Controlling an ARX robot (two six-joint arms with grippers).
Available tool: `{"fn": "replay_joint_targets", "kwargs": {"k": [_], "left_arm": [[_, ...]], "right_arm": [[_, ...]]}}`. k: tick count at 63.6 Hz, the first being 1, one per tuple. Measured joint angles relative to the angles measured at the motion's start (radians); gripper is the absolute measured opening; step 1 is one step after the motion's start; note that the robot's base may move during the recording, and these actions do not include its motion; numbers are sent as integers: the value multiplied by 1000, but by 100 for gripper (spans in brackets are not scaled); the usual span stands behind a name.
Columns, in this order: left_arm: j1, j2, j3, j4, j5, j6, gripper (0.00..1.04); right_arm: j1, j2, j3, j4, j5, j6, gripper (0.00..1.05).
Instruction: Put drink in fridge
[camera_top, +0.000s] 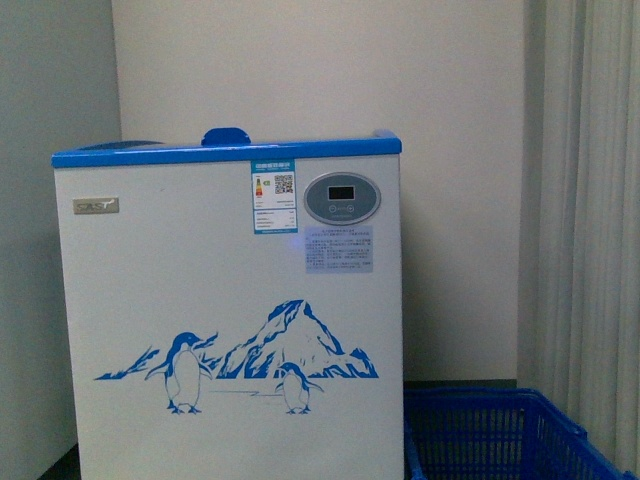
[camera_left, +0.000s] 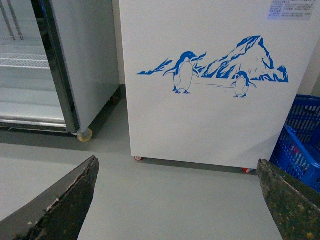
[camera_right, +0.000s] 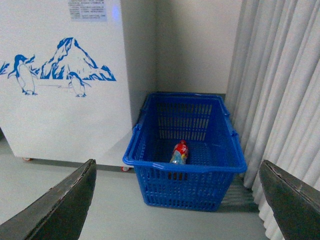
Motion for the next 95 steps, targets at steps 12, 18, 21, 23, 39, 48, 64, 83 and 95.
{"fn": "replay_joint_targets", "kwargs": {"k": [12,18,21,23,39,48,64,83,95], "left_arm": [[0,0,0,0,-1,0,97],[0,0,0,0,0,0,97],[0,0,0,0,-1,0,97],[0,0,0,0,1,0,97],[0,0,0,0,0,0,97],[0,0,0,0,0,0,97],[0,0,0,0,0,0,97],[0,0,0,0,-2,0,97],[0,0,0,0,0,0,97]], "right_arm": [[0,0,0,0,0,0,97],[0,0,0,0,0,0,97],[0,0,0,0,0,0,97],[0,0,0,0,0,0,97],[0,0,0,0,0,0,97],[0,0,0,0,0,0,97],[0,0,0,0,0,0,97],[-2,153,92,-212,151,79,97],[-241,705,207,-113,31,106,97]]}}
